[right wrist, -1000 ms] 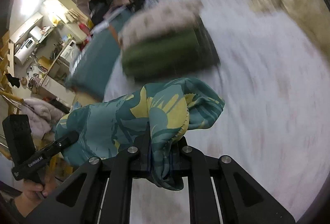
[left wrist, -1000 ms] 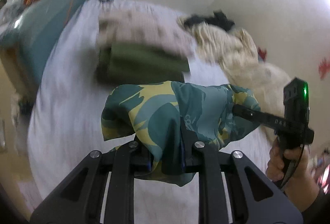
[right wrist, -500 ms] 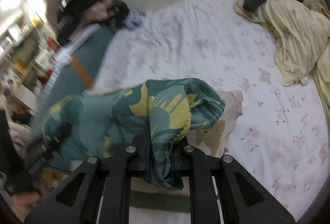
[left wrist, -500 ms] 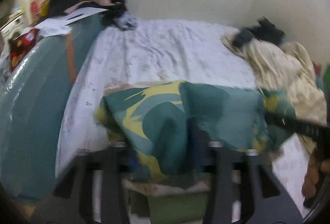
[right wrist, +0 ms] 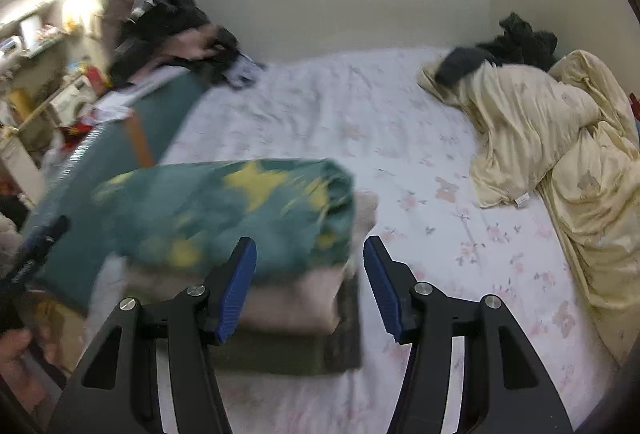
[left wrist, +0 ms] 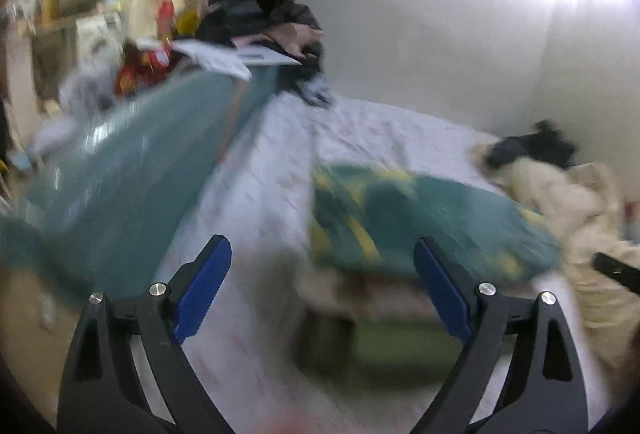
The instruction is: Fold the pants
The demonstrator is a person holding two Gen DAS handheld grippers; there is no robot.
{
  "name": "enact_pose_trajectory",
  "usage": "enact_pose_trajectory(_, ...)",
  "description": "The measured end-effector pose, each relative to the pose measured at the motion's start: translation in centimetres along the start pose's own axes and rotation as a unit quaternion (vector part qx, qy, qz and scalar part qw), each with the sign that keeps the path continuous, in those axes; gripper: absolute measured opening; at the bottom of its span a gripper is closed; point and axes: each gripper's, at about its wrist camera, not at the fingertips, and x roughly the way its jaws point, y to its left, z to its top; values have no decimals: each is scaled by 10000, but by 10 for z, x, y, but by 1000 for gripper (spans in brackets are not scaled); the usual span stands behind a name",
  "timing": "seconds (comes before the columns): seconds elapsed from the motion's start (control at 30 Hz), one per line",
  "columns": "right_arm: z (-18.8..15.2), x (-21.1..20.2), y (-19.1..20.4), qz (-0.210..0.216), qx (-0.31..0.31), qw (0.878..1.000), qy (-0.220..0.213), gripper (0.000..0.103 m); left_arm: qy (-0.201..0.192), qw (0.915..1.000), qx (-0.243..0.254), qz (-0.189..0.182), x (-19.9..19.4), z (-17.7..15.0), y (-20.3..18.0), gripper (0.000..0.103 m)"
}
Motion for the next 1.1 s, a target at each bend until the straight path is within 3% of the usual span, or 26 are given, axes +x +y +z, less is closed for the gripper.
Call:
enact_pose_trajectory(0.03,-13,-17,7,108,38,9999,-14,60,-28,10000,-47,-72,-19,-14,1,91)
enact_pose_trajectory(0.1,-51,-57,18,363,206,9990,-127,77,-63,9999,-113,-52,-54,-40,1,91)
enact_pose_trajectory(0.17,-79,-88,29,262,243,9990,-281,88,-4,9999,-12,-152,-89,-63,-3,98)
enact_pose_trajectory(0.37,-147,-181,66,81,-30,9987,-506,90,60,9990,405,-188,-197,-115,-14,102)
enact_pose_trajectory(0.57,-204,-264,89,-9,-202,9970,-751,103,-125,9963,794,-298,-293,-156,-25,102)
enact_pose_trajectory(0.63,-219,-281,91,12,-212,9969,-757,103,-241,9943,972,-357,-325,-173,-28,102)
enact_pose_trajectory(0.8,-253,-313,99,-78,-307,9960,-831,103,-396,9914,1221,-264,-370,-193,-31,102)
enact_pose_trajectory(1.1,-322,-336,103,-229,-156,9953,-926,103,-370,9934,1082,-119,-409,-232,-12,102)
